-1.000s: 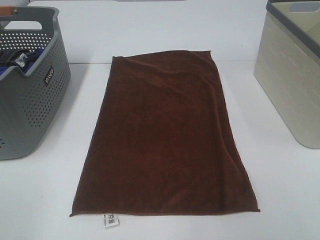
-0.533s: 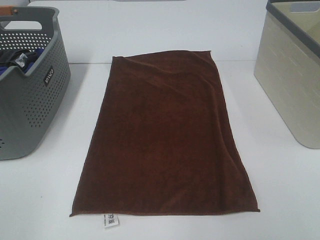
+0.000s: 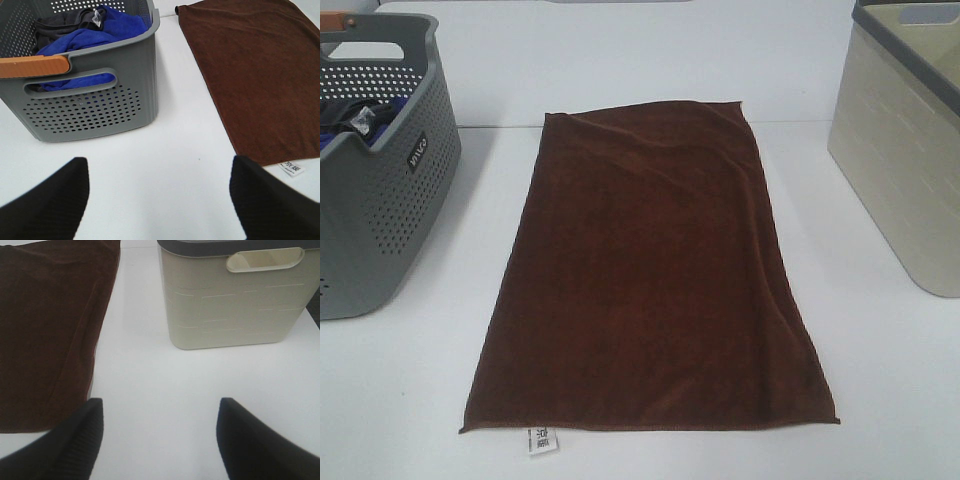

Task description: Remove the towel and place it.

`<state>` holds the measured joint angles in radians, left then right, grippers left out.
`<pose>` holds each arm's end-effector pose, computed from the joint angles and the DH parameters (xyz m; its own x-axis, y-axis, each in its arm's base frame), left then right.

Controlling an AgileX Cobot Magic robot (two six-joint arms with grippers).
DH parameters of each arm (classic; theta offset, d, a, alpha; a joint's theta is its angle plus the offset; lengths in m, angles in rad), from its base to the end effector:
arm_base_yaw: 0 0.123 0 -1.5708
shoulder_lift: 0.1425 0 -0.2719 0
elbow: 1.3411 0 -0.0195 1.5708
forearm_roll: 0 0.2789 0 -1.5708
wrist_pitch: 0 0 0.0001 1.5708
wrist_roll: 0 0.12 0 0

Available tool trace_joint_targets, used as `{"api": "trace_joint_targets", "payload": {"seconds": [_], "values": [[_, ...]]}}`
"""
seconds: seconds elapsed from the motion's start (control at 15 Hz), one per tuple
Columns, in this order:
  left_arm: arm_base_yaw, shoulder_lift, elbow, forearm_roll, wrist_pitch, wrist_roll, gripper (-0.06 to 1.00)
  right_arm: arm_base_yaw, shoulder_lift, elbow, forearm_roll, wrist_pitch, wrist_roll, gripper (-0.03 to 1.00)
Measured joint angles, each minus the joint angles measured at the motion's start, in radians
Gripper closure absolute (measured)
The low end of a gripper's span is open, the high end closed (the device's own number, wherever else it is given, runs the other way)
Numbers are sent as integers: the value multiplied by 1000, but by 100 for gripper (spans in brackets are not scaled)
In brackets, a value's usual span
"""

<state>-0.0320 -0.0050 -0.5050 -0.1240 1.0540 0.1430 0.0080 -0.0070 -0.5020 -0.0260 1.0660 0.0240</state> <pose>0.0571 -0.0147 0.2809 -0.4260 0.0946 -0.8998 0.1636 0.9862 0.0262 0.0574 -0.0023 0.2781 -0.4524 0.0078 -0.8918 0.0175 0.9998 -0.0001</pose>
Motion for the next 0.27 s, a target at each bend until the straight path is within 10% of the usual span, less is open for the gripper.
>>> {"api": "trace_joint_targets", "payload": {"seconds": [0.27], "values": [[0, 0, 0, 0, 0, 0, 20, 0, 0, 0, 0, 0, 0, 34]]}}
